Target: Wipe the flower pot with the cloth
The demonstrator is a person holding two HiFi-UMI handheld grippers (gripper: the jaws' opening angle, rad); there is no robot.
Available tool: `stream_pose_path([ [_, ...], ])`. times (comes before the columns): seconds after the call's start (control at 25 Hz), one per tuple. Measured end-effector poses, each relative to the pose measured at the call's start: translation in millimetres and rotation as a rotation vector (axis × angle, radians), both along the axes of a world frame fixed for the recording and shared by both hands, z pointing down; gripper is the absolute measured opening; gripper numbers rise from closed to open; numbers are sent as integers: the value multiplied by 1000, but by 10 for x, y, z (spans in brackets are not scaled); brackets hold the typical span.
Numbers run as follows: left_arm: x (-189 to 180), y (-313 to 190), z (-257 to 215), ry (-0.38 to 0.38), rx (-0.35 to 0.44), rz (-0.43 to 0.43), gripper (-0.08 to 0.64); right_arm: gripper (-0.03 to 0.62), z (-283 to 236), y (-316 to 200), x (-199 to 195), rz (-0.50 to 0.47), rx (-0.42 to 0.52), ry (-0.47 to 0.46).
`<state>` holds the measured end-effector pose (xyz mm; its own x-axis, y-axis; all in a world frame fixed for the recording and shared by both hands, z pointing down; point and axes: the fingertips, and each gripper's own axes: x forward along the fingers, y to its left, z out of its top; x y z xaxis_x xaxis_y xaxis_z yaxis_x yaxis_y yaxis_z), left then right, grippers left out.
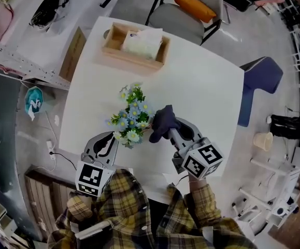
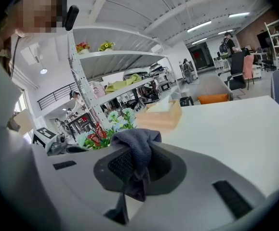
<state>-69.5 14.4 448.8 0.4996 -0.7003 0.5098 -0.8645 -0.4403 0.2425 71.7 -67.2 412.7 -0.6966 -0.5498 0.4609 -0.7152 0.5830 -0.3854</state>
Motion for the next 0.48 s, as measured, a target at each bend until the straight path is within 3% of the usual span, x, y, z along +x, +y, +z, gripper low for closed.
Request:
stream_pose_path([
  [0.08,5,-23,120,-19,-1,17,12,21,110,-46,-43,-6,-18,10],
  [0.24,76,-54,311,-28,-7,53,97,21,349,-83,-98,-15,-53,18],
  [0.48,218,-146,457,-37,6,121,295,21,615,-110,-204,-17,-95,19],
])
